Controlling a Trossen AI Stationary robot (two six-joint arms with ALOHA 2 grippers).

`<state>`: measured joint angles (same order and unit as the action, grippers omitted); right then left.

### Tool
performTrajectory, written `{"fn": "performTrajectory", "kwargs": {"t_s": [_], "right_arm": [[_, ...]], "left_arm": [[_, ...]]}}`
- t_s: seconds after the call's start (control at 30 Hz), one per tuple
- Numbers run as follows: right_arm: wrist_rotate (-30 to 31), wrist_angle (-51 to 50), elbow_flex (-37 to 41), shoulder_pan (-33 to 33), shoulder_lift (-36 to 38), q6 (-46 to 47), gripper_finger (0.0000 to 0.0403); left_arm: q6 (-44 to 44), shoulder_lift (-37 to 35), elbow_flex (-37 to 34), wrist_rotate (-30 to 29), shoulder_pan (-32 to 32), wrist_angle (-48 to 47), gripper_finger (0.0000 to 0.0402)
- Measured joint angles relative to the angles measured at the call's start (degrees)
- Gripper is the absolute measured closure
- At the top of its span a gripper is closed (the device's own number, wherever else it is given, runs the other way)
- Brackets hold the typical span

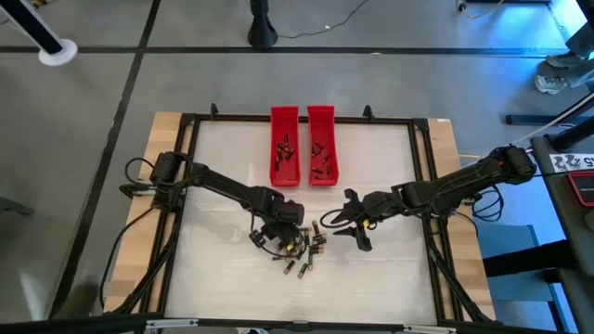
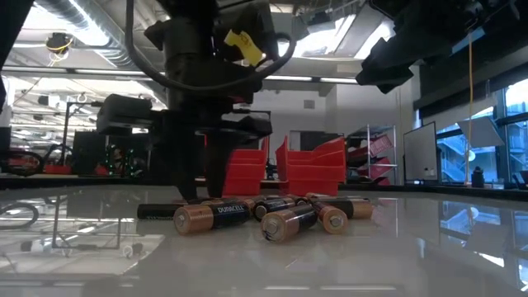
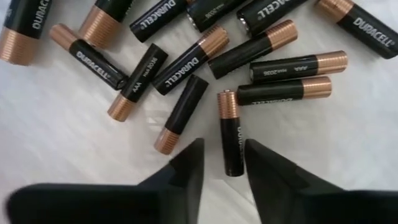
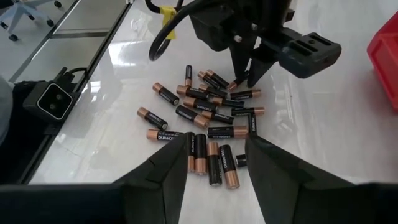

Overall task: Sort batteries
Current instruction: Put the small black battery into the right red bin

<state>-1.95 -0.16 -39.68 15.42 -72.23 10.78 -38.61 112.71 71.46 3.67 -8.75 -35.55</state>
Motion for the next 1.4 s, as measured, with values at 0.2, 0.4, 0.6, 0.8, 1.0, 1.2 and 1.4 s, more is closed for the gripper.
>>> {"fn": "performTrajectory", "kwargs": {"t_s": [0.2, 0.4, 0.6, 0.8, 1.0, 1.2, 1.4], "right_arm": [[0.0, 0.0, 0.0, 0.0, 0.0, -0.6, 0.024], [0.0, 0.0, 0.0, 0.0, 0.0, -0.6, 0.024], [0.0, -0.1, 0.0, 0.0, 0.0, -0.6, 0.024], [0.0, -0.1, 0.0, 0.0, 0.0, -0.8, 0.024], [0.0, 0.1, 0.0, -0.1, 0.0, -0.7, 0.024], [0.0, 0.1, 0.0, -0.1, 0.0, -0.7, 0.024], [0.0, 0.0, 0.0, -0.1, 0.0, -0.7, 0.024]], "left_arm": [[3.5, -0.2, 0.0, -0.2, 0.0, -1.5, 0.0385], [7.1, -2.4, -0.4, -1.0, 0.0, -3.4, 0.0386], [10.0, -9.5, -0.4, -4.2, 0.0, -5.9, 0.0389], [9.6, -16.0, -0.3, -16.5, 2.6, 1.1, 0.0389], [4.9, -16.1, -0.3, -19.5, 10.8, 18.4, 0.0389], [6.4, -13.5, -0.3, -17.8, 20.2, 32.1, 0.0389], [20.1, -9.9, -0.3, -8.0, 27.1, 39.2, 0.0389]]}}
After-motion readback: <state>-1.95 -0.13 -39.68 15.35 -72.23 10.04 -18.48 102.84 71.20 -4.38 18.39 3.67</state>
